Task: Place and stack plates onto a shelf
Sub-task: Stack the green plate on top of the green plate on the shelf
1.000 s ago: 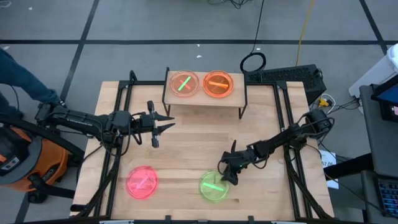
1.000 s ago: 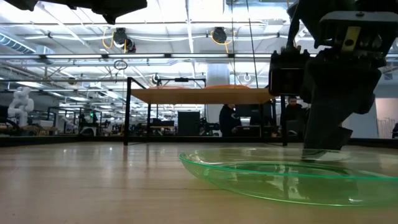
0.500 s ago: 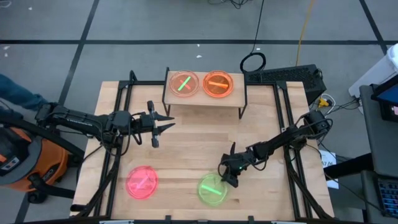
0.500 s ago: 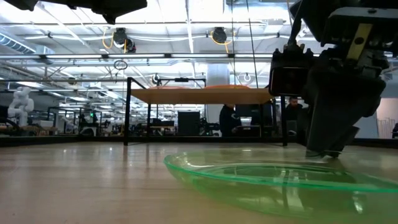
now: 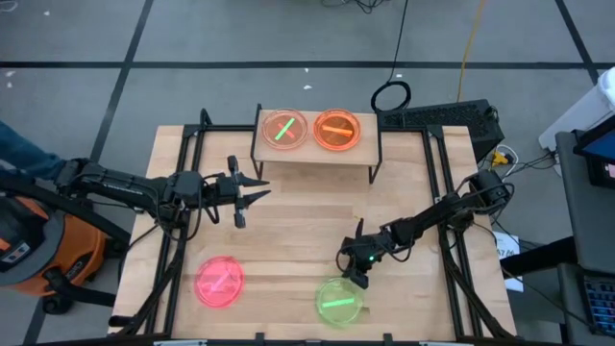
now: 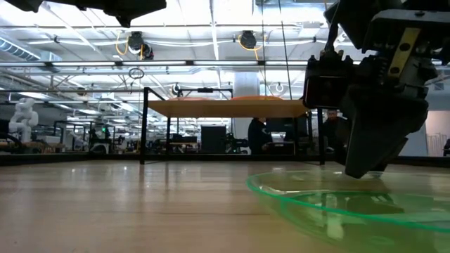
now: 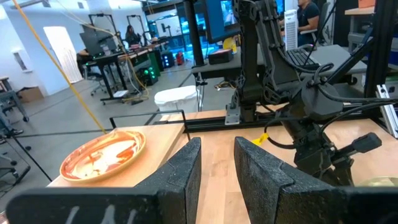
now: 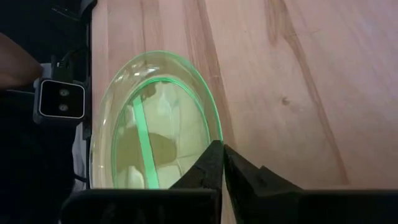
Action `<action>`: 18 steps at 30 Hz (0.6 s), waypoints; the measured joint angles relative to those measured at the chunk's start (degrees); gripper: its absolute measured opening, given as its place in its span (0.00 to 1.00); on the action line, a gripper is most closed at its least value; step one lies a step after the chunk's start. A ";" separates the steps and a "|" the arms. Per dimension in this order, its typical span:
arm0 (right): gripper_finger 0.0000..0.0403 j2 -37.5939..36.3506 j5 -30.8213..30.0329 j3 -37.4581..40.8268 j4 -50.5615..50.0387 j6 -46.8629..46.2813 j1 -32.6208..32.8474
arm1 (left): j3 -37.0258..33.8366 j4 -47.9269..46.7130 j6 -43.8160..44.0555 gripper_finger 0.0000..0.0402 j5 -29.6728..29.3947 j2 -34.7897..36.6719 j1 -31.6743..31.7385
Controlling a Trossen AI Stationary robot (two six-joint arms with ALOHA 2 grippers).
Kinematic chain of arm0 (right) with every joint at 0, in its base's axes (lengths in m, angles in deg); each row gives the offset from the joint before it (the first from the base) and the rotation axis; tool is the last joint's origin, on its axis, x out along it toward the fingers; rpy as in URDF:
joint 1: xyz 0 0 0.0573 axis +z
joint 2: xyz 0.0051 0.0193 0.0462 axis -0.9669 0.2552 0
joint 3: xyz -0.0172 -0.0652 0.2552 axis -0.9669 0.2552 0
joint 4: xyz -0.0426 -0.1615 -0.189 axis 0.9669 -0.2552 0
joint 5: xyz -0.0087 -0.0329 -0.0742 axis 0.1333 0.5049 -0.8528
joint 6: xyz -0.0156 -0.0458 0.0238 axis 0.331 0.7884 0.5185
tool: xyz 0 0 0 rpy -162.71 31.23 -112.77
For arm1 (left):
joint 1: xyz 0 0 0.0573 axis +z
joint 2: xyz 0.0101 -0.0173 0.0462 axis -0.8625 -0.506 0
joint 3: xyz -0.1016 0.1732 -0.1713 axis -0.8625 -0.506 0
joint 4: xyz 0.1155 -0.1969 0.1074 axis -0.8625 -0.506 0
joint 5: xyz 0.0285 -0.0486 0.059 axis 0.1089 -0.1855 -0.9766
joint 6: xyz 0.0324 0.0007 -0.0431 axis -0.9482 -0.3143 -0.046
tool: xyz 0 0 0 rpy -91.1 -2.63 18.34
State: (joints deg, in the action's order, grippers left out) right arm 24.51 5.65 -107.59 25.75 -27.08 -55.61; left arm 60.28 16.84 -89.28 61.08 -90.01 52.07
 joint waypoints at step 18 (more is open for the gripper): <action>0.00 -14.76 -7.49 0.20 -4.20 9.63 -6.18 | 0.00 0.02 0.13 0.26 0.00 -0.01 0.00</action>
State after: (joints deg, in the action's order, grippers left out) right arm 9.75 -1.84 -107.39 21.56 -17.45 -61.80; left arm 60.28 16.86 -89.15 61.08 -90.02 52.07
